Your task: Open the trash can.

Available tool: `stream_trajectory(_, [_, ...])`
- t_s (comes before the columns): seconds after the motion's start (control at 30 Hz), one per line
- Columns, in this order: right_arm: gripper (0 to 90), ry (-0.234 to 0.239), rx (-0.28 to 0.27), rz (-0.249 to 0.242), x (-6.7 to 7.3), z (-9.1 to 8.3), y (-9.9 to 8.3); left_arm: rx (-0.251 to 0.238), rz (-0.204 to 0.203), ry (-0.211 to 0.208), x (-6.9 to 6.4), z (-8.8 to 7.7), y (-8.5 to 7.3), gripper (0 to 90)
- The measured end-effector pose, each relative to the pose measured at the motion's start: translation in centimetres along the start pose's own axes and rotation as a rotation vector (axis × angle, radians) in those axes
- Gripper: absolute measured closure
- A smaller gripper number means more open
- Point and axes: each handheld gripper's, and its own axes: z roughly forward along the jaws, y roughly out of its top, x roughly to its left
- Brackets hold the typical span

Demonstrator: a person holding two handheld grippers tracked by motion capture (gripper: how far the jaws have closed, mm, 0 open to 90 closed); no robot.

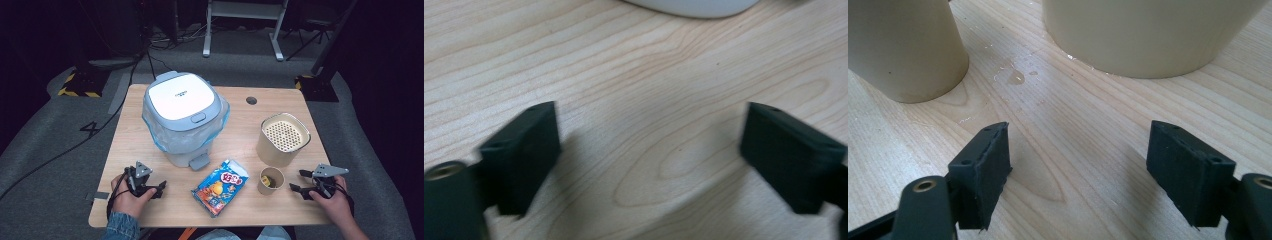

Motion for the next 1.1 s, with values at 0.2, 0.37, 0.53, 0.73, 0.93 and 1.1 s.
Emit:
stream_trajectory(0.2, [25.8, 0.0, 0.0, 0.0, 0.0, 0.0, 0.0, -0.023, 0.002, -0.068, -0.5, -1.9, 0.9, 36.0])
stream_trajectory(0.37, [25.8, 0.0, 0.0, 0.001, 0.0, 0.0, 0.0, -0.023, 0.071, -0.142, -0.9, -2.7, 1.3, 47.3])
stream_trajectory(0.53, [25.7, 0.001, 0.0, 0.0, 0.0, 0.0, 0.0, -0.064, 0.133, -0.182, -1.0, -4.1, 2.0, 53.5])
stream_trajectory(0.73, [25.8, 0.0, 0.0, 0.0, 0.0, 0.0, 0.0, -0.059, 0.201, -0.154, -1.1, -5.9, 2.7, 52.8])
stream_trajectory(0.93, [25.8, 0.0, 0.0, 0.001, 0.0, 0.0, 0.0, -0.124, 0.172, -0.239, -1.1, -7.3, 3.8, 54.5])
stream_trajectory(1.1, [25.8, 0.0, 0.0, 0.0, 0.0, 0.0, 0.0, -0.155, 0.2, -0.272, -1.7, -8.6, 5.7, 60.3])
